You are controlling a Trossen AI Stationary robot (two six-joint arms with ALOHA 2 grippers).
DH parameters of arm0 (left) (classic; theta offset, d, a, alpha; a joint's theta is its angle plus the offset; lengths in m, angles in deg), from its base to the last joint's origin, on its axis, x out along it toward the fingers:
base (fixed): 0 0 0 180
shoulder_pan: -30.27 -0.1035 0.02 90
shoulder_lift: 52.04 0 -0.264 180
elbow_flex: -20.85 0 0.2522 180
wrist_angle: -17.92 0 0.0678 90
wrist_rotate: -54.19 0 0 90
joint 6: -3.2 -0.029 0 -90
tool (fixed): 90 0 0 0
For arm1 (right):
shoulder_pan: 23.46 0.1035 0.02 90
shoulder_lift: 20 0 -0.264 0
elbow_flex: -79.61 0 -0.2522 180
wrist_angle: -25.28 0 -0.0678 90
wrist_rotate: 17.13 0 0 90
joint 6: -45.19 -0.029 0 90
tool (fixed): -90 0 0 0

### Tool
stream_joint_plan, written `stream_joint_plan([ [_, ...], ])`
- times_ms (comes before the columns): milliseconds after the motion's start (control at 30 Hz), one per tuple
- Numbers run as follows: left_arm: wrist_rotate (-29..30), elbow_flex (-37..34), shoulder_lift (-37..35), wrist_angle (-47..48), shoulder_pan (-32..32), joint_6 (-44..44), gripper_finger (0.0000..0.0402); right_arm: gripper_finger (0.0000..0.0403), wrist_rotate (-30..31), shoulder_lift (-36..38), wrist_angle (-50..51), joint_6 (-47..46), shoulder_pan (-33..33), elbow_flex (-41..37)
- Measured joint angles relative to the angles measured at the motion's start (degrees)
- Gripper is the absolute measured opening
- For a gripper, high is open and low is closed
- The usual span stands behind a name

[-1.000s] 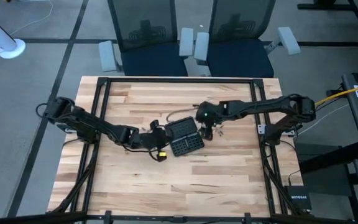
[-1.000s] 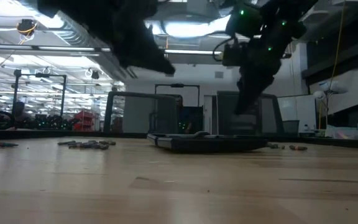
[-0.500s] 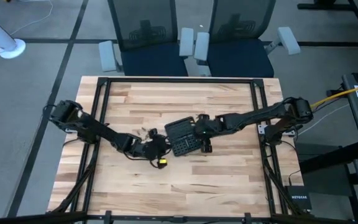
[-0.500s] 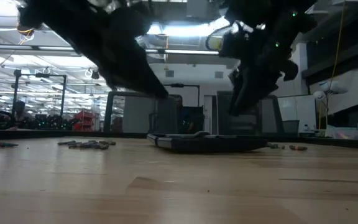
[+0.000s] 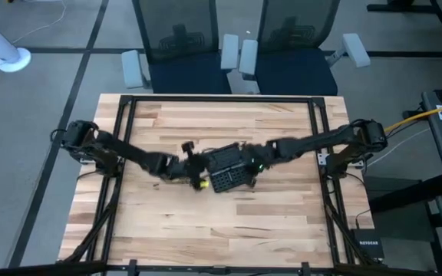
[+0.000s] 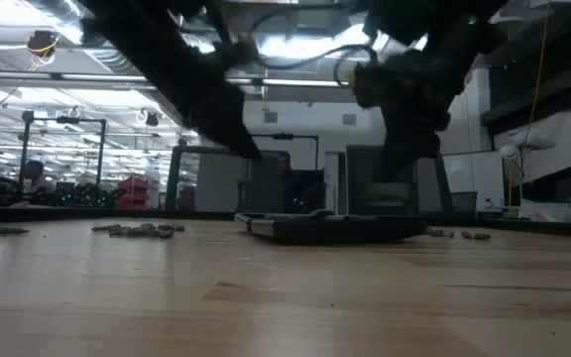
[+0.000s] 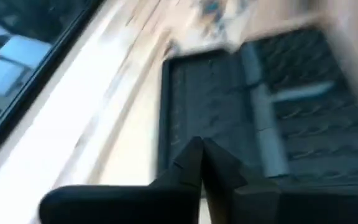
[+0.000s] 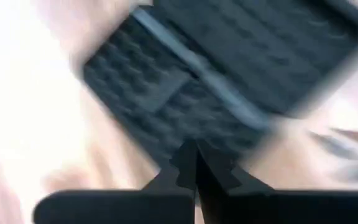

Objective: Prefit tool cases
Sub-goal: Remove the gray t handle ratchet wrench from the black prefit tool case

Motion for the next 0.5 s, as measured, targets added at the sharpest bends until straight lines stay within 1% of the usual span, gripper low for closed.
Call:
stream_joint_plan([
  [133,-12.2,0.1,1.1,-3.2,-8.8,-9.1,0.0000,0.0002,6.7,-2.4,-5.8,-13.9,6.5,-0.2],
  [267,-21.0,0.0,4.3,-7.8,-15.0,-17.1,0.0000,0.0001,13.9,-4.6,-9.9,-28.0,10.6,-0.2],
  [333,-24.9,0.0,5.9,-9.9,-16.8,-19.2,0.0000,0.0001,16.0,-5.7,-11.0,-33.7,12.2,-0.2],
  [400,-28.2,0.1,7.5,-9.9,-17.8,-20.1,0.0000,0.0001,16.8,-7.1,-12.5,-38.2,13.0,-0.2],
  [500,-30.6,0.0,10.3,-9.7,-17.7,-22.7,0.0000,0.0001,17.5,-9.2,-12.9,-43.5,14.1,-0.2],
])
